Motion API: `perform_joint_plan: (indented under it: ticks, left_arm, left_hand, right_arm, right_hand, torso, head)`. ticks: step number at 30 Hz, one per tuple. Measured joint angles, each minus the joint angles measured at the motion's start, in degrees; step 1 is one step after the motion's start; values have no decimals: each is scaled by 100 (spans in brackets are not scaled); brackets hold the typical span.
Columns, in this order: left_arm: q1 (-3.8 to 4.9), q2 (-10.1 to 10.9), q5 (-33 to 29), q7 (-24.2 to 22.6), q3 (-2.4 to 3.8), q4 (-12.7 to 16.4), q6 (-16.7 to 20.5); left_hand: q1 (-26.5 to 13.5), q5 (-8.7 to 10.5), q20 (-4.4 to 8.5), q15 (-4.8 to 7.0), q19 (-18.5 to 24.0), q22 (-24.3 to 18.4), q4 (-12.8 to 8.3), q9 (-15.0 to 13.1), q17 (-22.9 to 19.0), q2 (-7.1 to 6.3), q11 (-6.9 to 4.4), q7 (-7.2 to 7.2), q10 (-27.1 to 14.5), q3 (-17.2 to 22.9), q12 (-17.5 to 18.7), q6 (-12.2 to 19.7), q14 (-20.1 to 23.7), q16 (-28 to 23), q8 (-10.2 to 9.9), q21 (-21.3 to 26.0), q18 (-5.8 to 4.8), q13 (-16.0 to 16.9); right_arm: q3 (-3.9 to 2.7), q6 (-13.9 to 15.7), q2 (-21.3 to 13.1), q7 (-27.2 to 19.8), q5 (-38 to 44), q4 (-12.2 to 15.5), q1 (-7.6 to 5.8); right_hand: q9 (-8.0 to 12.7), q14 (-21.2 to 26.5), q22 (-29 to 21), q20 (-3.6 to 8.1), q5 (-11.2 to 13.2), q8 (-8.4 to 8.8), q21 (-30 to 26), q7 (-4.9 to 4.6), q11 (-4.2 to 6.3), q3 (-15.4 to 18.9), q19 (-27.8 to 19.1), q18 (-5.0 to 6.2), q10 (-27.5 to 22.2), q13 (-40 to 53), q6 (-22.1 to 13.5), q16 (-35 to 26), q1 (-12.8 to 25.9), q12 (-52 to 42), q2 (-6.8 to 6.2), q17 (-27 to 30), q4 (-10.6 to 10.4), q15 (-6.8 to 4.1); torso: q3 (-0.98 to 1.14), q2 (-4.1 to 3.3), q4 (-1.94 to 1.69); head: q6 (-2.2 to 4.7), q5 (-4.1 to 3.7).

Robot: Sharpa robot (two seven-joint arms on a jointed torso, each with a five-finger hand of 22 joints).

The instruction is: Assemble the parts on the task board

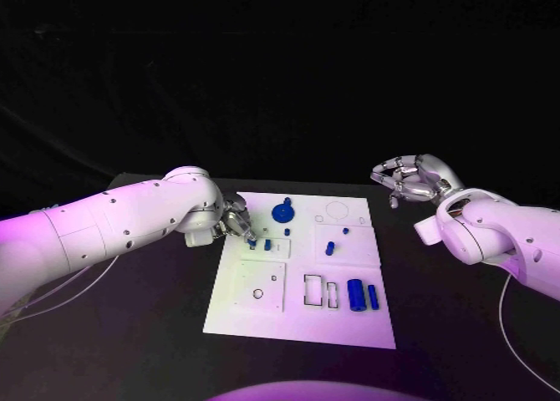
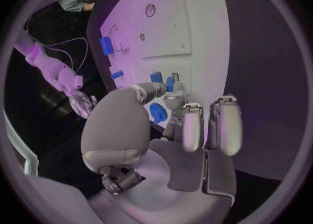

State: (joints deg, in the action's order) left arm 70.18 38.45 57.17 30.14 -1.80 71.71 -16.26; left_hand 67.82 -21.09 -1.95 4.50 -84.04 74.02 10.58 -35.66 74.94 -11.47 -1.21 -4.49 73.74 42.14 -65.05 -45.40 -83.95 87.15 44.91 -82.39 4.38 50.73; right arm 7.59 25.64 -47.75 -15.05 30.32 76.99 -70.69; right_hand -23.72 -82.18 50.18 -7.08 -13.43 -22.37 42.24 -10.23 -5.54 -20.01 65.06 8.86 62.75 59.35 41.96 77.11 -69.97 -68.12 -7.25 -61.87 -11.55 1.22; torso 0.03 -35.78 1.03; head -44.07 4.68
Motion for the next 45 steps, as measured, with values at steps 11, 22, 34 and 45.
perform_joint_plan:
  ticks: [11,22,34,45]
  left_arm:
    - [0,-72,59,74,-17,-80,-56]
    - [-1,-137,90,93,-33,-129,-57]
    - [-2,-149,103,95,-49,-155,-113]
    - [-2,-147,122,99,-53,-175,-125]
  left_hand:
    - [-13,-30,0,0,0,7,16,-1,-1,-12,-20,0,21,16,0,0,0,0,0,0,-90,0]
    - [-11,-61,0,0,0,8,16,-3,-1,-11,-20,0,20,16,1,0,0,23,-1,0,-90,-4]
    - [-11,-96,0,0,0,16,15,-4,-2,-11,-20,-19,20,15,28,-20,0,23,-3,-1,-90,-49]
    - [-34,-123,-1,0,0,28,15,-6,-2,11,-19,-19,20,15,32,-20,0,23,9,-21,-89,-61]
  right_arm:
    - [0,1,0,-4,4,1,1]
    - [0,1,1,-8,7,2,3]
    - [0,0,12,-13,8,-9,16]
    - [0,0,17,-16,10,-16,24]
  right_hand:
    - [0,0,0,0,0,0,0,0,0,0,0,0,0,0,0,0,0,0,0,0,0,0]
    - [1,0,0,0,0,-44,0,-20,0,17,0,0,0,0,-20,0,0,-23,0,0,-17,0]
    - [2,0,0,0,0,-44,0,-20,0,17,0,0,0,1,-20,0,0,-23,0,-5,-17,0]
    - [2,0,0,0,0,-44,0,-20,0,17,0,0,0,1,-20,0,0,-23,0,-5,-16,0]
  torso:
    - [-4,0,0]
    - [-7,-3,2]
    - [-5,-1,-1]
    - [-5,3,-2]
  head:
    - [11,9]
    - [-3,-4]
    - [-16,-41]
    - [-28,-12]
